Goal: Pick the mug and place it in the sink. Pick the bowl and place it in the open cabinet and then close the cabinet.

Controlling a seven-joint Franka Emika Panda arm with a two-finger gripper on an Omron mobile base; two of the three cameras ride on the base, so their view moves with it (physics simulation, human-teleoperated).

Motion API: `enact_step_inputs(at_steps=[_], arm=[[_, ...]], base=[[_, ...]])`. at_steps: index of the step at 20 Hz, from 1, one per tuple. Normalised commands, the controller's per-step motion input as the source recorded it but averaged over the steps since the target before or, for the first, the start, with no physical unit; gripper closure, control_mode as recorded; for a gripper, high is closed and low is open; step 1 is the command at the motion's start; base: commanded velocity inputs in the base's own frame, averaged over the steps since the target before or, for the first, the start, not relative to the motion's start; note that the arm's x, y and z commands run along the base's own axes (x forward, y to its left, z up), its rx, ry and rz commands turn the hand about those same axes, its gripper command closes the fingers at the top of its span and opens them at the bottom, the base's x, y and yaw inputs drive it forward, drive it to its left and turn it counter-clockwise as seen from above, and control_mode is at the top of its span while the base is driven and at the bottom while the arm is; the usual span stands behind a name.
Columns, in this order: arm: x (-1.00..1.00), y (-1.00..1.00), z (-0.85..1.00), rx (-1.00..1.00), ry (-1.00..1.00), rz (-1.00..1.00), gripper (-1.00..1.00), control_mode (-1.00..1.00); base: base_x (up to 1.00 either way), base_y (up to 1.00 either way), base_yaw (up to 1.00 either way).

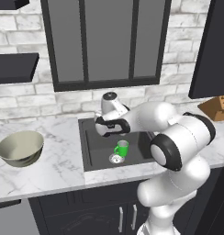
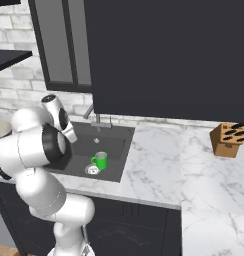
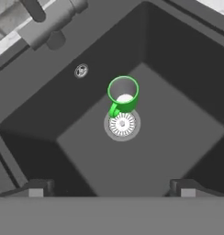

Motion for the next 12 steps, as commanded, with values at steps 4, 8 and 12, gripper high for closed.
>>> enact_step_inputs(at_steps=[4,8,12], arm=[[0.0,0.01,0.07,0.01,0.0,0.09,-1.0,-1.0],[-0.05,0.19,0.05,0.08,0.0,0.06,-1.0,-1.0],[-0.1,0.2,0.15,0.08,0.0,0.06,-1.0,-1.0]], base=[[0.0,0.0,0.0],[0.0,0.0,0.0],[0.0,0.0,0.0]])
